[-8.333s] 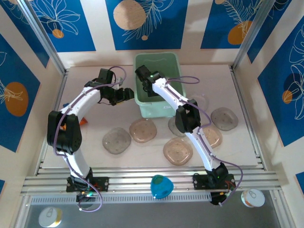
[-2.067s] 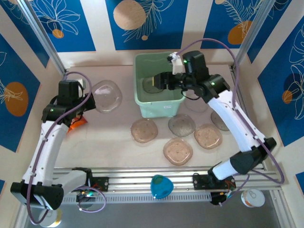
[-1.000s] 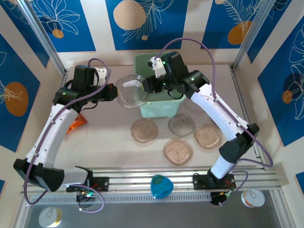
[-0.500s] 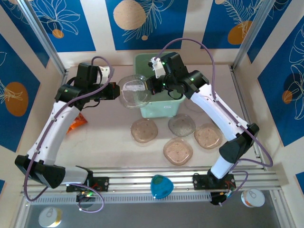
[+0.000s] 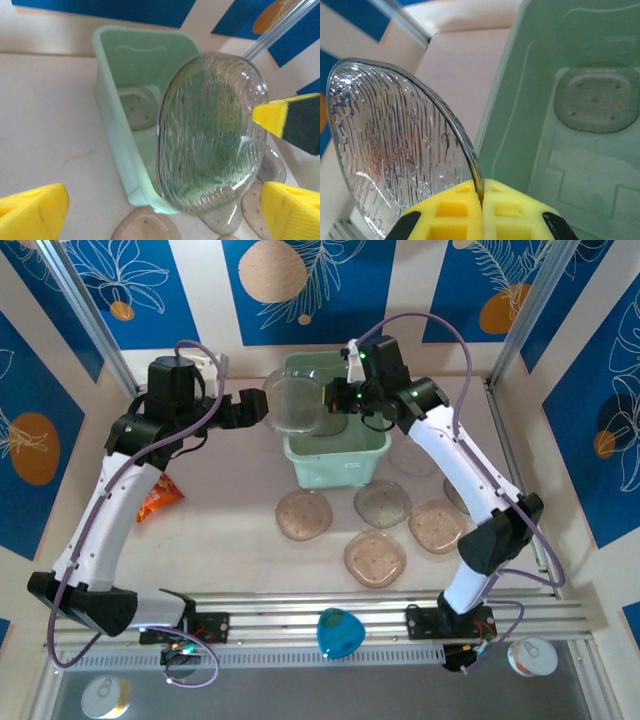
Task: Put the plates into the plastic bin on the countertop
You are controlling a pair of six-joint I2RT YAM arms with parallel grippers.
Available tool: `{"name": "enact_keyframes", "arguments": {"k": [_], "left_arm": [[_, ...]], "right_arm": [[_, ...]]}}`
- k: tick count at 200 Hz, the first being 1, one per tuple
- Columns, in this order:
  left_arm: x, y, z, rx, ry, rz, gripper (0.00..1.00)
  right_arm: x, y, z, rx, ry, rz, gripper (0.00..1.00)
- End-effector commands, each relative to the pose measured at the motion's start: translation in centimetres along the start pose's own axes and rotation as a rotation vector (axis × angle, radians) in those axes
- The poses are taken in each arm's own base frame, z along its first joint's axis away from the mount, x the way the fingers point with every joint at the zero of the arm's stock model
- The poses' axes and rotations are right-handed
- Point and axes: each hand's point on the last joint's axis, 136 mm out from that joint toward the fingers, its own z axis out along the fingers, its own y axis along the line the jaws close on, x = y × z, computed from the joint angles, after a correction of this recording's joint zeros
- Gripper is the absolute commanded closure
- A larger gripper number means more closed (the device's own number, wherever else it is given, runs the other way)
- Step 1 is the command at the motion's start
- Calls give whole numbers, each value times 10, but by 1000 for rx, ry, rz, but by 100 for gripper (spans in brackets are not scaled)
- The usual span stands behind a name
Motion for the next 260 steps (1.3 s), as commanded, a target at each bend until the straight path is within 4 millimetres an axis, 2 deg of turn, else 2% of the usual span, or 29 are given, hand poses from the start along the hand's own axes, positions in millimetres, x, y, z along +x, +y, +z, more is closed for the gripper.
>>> {"name": "enact_keyframes", "arguments": {"k": [1,29,49,70,89,111,154,189,218,260], "left_arm": [[-20,9,7,-21,-55,12,2],[-20,18,28,-5,-19,-9,2],[-15,26,42,-4,16,-22,2],[-2,33,57,-6,74,-34,2],[15,39,71,-6,131,-56,2],[31,44,87,8,176,-89,3],[59,49,117,46,278,-144,7],[73,47,134,85,337,-186,19],[83,45,145,86,364,-199,28],[109,42,160,84,439,-206,34]], "right_arm": [[-24,-24,10,44,-51,299,100],[-36,-60,28,147,-104,633,100],[-30,-84,37,287,-126,829,100],[-31,-95,33,445,-229,894,100],[-28,-101,38,518,-285,965,100],[-15,-109,47,573,-320,1090,100],[-5,-116,59,630,-431,1207,100],[11,-122,74,669,-432,1289,100],[21,-125,96,670,-403,1324,100],[28,-128,120,668,-389,1348,100]]}}
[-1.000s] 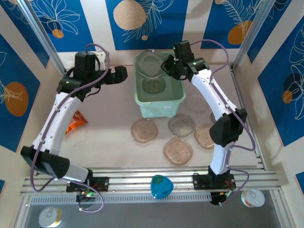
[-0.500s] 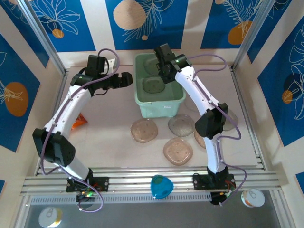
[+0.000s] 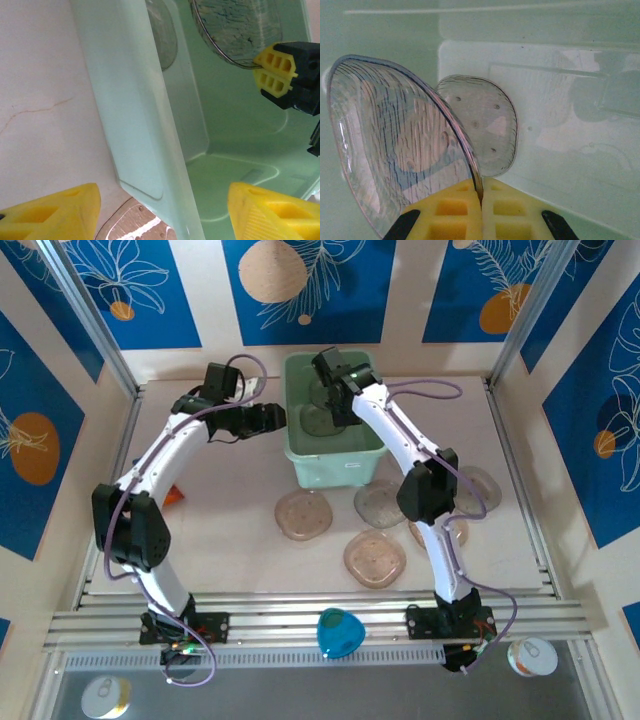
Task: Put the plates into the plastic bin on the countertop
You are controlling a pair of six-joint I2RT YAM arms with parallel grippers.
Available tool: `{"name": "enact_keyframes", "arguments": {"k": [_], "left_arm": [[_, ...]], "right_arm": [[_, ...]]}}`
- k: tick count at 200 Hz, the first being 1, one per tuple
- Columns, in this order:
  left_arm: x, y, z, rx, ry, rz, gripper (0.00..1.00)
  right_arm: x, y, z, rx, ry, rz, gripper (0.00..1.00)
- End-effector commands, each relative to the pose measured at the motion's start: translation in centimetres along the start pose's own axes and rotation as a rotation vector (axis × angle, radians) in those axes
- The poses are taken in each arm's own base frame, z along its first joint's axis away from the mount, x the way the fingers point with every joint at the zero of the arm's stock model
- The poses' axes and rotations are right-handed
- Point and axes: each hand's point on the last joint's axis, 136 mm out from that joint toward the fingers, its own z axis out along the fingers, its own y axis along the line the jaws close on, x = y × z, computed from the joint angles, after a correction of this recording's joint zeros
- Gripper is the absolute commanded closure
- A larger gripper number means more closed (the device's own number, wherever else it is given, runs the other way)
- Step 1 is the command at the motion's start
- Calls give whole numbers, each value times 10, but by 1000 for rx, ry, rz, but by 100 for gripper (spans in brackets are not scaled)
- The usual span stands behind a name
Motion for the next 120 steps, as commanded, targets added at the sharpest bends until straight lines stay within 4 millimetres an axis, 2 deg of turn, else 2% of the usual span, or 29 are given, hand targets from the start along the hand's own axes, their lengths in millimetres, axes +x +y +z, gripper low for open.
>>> {"name": "enact_keyframes", "arguments": {"k": [1,24,83,120], "left_arm": [[13,-2,17,21,57,-5,34],[18,-1,24,22,79,-7,37],[30,4,34,21,130,4,58],[40,5,38,29,169,14,66]], "right_arm": [[9,6,2,-16,7,56,100],[16,2,15,9,21,48,100],[23,-1,40,20,-3,61,100],[24,-3,56,17,-26,69,100]]}}
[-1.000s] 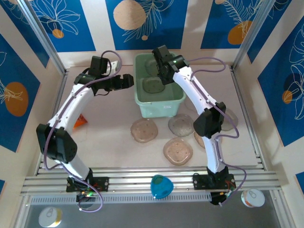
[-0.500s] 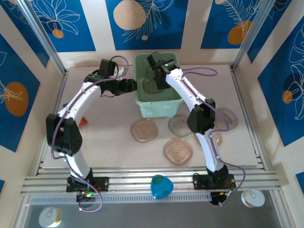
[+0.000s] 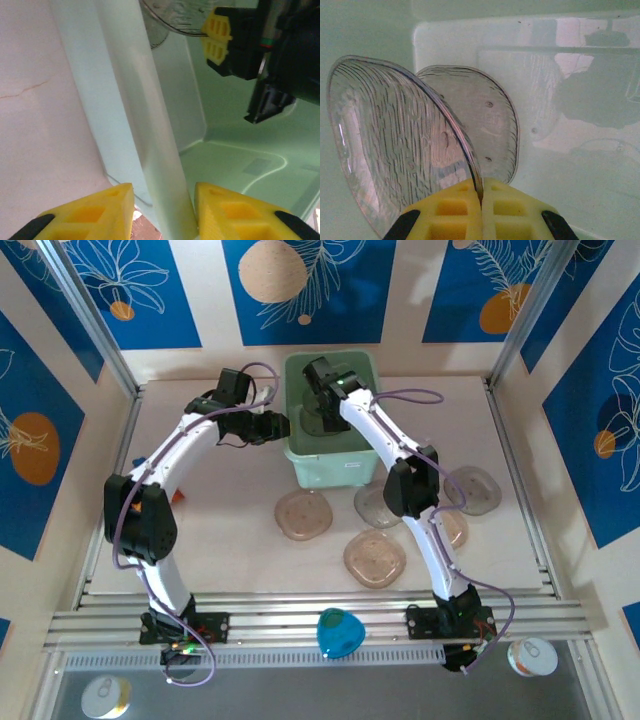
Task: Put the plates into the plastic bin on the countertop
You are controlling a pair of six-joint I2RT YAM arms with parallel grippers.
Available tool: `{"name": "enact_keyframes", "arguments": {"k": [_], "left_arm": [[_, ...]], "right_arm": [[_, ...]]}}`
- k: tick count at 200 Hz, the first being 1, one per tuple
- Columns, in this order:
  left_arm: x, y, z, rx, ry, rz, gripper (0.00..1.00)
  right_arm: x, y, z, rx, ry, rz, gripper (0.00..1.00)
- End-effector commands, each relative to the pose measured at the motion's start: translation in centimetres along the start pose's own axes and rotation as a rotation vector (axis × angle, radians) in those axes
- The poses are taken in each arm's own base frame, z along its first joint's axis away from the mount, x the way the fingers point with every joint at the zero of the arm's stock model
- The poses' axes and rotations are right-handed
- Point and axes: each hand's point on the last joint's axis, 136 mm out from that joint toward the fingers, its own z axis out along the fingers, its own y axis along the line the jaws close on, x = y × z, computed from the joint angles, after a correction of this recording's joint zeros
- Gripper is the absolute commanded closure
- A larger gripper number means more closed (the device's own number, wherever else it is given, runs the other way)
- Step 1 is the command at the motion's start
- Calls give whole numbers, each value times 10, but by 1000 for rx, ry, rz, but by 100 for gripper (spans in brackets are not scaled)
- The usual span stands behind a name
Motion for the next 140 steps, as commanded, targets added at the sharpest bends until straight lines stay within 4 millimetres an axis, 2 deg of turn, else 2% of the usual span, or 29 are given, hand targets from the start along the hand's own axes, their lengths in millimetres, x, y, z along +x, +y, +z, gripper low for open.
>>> {"name": "enact_keyframes", "arguments": {"k": [1,54,82,140], "left_arm": [[21,9,14,-9,88,7,66],[30,8,17,6,115,28,70],[33,7,18,13,128,29,72],[38,9,20,9,139,27,72]], "right_arm": [[1,4,5,-23,-27,38,100],[5,3,21,-35,-65,58,100],[-2,2,31,-43,-118,69,100],[-1,0,55,-45,-126,40,100]]}}
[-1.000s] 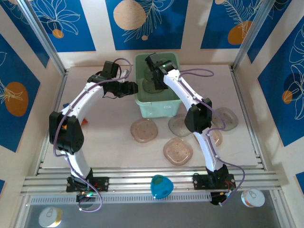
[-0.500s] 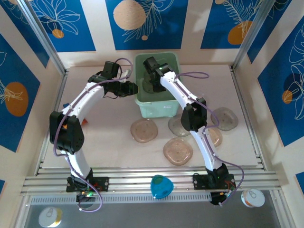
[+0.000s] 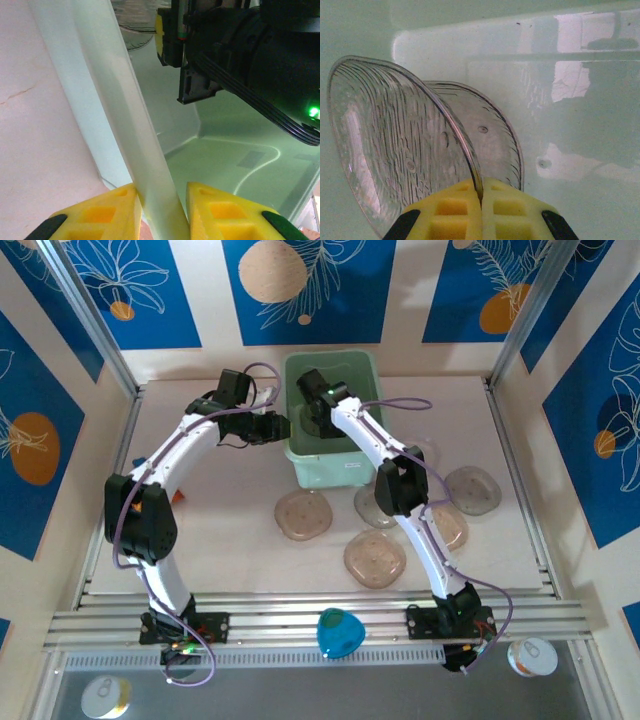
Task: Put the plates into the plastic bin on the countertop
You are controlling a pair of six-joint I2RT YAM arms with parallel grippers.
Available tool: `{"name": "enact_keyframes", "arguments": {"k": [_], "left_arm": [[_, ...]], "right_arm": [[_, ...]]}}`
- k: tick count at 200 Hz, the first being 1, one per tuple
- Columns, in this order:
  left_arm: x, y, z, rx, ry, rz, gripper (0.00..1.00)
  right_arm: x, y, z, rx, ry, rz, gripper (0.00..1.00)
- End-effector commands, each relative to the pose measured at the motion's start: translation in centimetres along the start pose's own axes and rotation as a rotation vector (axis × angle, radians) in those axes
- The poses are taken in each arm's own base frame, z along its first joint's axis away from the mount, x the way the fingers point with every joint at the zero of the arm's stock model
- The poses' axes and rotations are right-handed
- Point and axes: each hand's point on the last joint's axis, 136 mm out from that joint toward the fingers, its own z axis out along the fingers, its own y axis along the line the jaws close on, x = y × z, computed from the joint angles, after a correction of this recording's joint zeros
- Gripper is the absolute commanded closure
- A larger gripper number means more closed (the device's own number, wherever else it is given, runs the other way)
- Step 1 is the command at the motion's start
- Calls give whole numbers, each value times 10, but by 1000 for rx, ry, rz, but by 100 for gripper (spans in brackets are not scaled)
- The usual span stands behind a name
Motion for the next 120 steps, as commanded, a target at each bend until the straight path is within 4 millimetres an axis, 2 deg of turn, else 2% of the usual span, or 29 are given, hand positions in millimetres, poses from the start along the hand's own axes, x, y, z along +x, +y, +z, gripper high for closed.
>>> {"name": "enact_keyframes", "arguments": {"k": [1,19,64,89,102,120], "left_arm": [[36,14,17,-25,130,-25,72],[38,15,18,-26,134,-30,72],[41,17,19,-33,140,-35,73],[41,19,19,-39,143,-38,73],[42,20,20,-46,148,-36,73],[41,21,19,-53,150,-34,73]], "right_arm": [[-5,6,7,-31,-41,17,100],[-2,2,15,-19,-39,10,100],[1,-3,24,-9,-37,-9,83],[-2,-4,24,-6,-49,-15,67],[-3,-3,24,-6,-52,-14,51],[-3,6,17,-35,-46,-25,34]]}}
